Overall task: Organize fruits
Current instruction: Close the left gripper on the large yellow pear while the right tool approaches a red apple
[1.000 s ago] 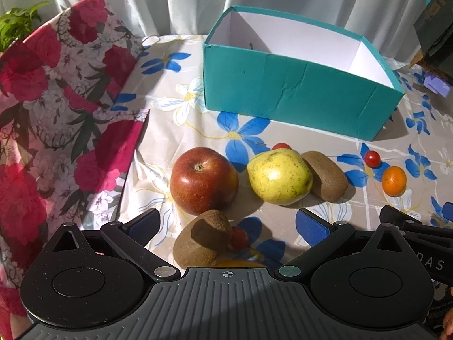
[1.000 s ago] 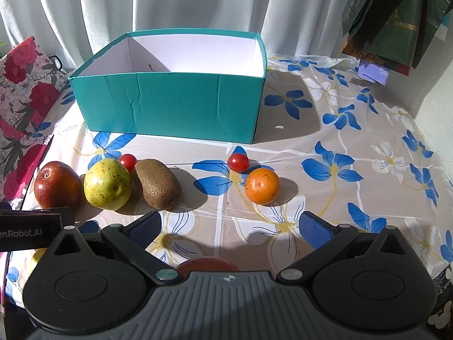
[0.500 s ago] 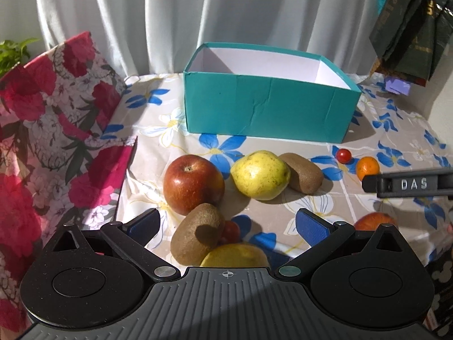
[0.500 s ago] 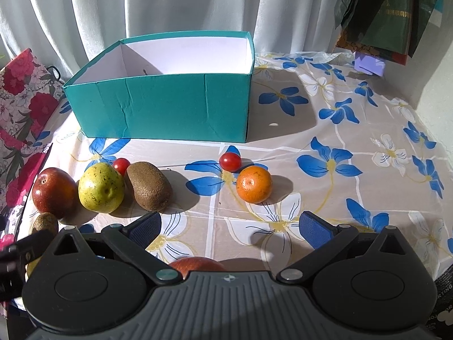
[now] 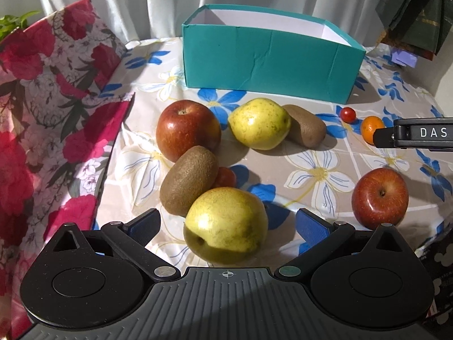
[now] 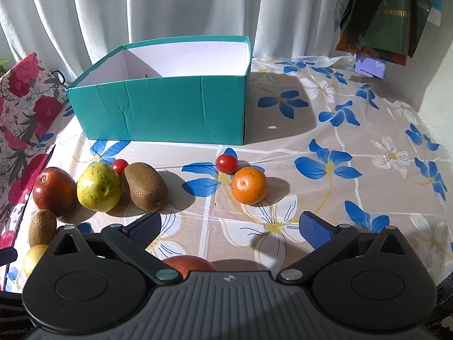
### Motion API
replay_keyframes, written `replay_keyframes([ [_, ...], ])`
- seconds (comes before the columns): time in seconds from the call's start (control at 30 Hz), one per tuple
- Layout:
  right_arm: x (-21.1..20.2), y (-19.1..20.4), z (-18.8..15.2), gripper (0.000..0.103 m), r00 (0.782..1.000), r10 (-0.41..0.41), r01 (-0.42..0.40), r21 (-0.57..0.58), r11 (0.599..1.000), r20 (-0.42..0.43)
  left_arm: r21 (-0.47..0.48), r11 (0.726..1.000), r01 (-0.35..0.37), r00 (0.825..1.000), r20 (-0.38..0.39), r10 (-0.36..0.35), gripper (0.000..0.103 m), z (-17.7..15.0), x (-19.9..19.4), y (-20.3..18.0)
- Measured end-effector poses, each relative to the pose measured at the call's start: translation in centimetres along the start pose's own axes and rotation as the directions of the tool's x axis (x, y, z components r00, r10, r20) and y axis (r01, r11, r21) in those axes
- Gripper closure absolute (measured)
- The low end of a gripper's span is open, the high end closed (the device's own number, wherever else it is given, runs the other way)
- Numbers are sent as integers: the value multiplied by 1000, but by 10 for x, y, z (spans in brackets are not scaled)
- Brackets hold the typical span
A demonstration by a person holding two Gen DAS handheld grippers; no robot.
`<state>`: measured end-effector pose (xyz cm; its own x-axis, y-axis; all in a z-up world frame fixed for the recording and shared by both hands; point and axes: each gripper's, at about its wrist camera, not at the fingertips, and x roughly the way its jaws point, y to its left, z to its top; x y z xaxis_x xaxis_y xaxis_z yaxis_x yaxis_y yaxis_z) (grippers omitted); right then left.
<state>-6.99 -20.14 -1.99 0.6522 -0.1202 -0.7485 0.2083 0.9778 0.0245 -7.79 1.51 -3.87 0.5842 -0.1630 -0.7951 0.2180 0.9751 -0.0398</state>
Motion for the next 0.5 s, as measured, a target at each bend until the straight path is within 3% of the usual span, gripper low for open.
replay_keyframes([
  [0.23,2,0,-4,0,1000,12,-12,-17,1000,-6,-8,1000,-11,1000,-7,11,1,0,12,-7],
  [0.3,3,0,-5,0,1000,15,-15,-21,1000,-8,-14,1000,-18,1000,-20,18,19,0,17,-7],
  [0.5,2,-1,-6,0,999,33,-33,-30,999,-4,-46,998,-41,997,-60,38,30,-1,29,-2],
])
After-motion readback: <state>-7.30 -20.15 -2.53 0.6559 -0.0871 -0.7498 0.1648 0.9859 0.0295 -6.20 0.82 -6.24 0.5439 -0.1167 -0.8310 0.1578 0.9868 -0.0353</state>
